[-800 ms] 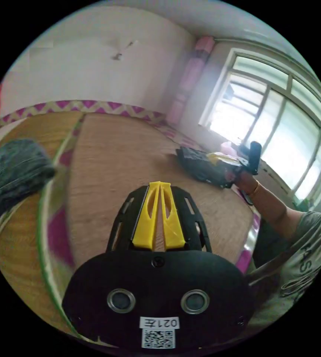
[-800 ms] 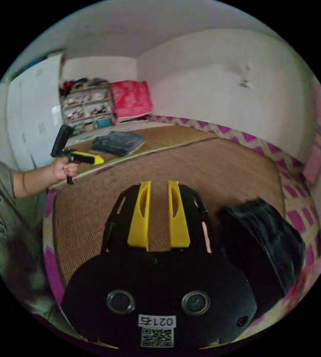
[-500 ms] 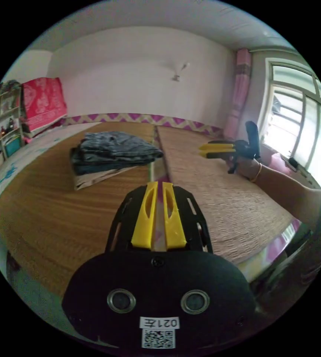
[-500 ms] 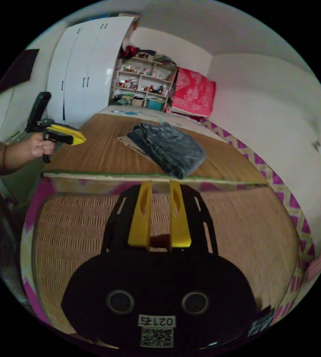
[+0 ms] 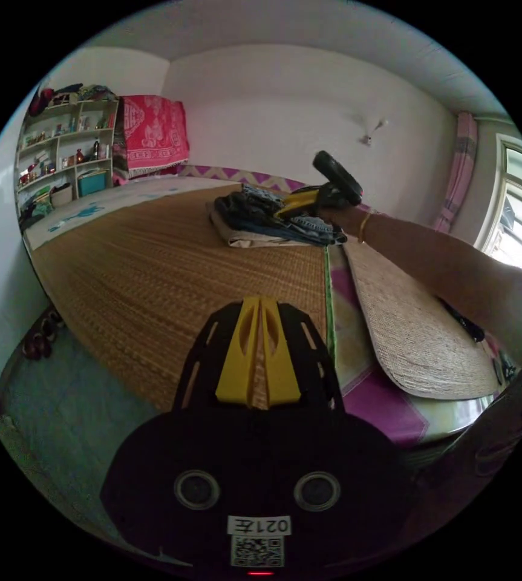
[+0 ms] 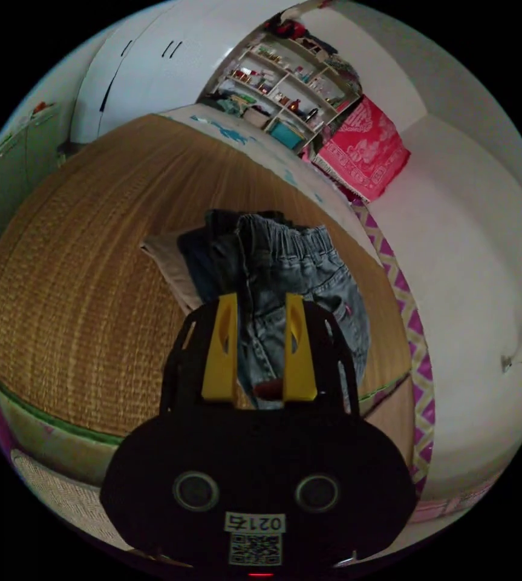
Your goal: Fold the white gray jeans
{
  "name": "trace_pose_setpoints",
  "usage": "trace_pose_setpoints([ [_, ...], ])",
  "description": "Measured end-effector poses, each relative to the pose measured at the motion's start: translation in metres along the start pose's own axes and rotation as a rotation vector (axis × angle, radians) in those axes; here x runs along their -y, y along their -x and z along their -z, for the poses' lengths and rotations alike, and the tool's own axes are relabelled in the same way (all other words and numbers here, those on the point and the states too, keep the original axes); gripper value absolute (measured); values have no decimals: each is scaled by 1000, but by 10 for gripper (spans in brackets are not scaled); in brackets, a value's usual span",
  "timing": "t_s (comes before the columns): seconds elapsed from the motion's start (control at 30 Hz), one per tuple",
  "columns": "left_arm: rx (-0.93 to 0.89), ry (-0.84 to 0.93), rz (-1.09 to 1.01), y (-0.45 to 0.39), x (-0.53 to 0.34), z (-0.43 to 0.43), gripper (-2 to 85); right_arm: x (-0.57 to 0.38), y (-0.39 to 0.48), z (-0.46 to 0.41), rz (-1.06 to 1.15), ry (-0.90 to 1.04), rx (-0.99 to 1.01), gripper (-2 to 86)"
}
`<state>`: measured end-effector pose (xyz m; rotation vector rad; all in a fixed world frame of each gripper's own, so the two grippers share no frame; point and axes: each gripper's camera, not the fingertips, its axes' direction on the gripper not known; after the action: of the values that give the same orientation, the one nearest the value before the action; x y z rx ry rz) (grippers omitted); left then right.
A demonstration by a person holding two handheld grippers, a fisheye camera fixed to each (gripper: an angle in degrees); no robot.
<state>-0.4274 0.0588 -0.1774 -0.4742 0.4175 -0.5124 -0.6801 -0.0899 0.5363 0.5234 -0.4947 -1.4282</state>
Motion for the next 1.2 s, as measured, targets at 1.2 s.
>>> trace_pose_setpoints([
  [1.2, -139, 26, -34, 45, 2, 75, -10, -80, 2, -1, -558, -90, -67, -1],
])
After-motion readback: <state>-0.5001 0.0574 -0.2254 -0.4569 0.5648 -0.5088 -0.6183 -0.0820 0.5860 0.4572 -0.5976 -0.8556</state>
